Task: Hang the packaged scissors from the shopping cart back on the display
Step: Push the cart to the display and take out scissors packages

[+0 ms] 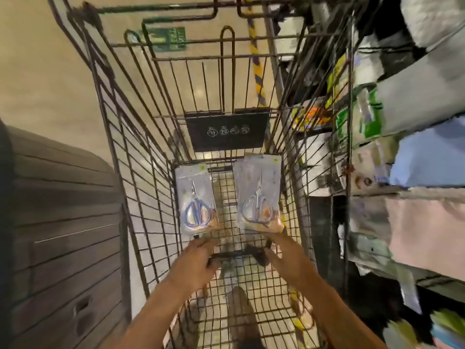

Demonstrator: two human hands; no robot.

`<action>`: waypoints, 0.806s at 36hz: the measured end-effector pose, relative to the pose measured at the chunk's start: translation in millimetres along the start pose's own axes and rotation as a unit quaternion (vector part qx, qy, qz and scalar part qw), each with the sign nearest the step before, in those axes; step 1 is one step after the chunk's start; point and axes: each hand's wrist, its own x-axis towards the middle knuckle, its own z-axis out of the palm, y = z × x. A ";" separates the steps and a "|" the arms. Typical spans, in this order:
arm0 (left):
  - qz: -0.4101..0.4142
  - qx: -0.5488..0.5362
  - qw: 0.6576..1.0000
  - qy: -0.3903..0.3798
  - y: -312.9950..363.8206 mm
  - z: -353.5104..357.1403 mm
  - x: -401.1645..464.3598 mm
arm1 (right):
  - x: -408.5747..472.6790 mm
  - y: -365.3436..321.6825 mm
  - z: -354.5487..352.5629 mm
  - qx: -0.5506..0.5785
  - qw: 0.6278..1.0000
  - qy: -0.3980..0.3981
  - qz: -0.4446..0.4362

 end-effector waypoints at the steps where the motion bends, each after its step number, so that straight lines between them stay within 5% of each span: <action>1: 0.003 0.000 1.000 -0.001 0.5 -0.8 9.2 | 13.2 3.6 0.9 0.012 1.000 0.012 -0.001; 8: 0.008 0.008 1.000 0.001 9.0 -11.2 49.9 | 83.7 14.1 17.1 0.122 0.977 0.166 0.061; 16: 0.025 -0.009 1.000 0.003 -1.3 -5.2 75.6 | 148.3 27.1 37.5 0.215 0.938 0.208 0.177; 29: -0.002 -0.052 0.999 -0.005 -2.2 5.6 75.3 | 142.2 34.7 34.2 0.284 0.910 0.249 0.173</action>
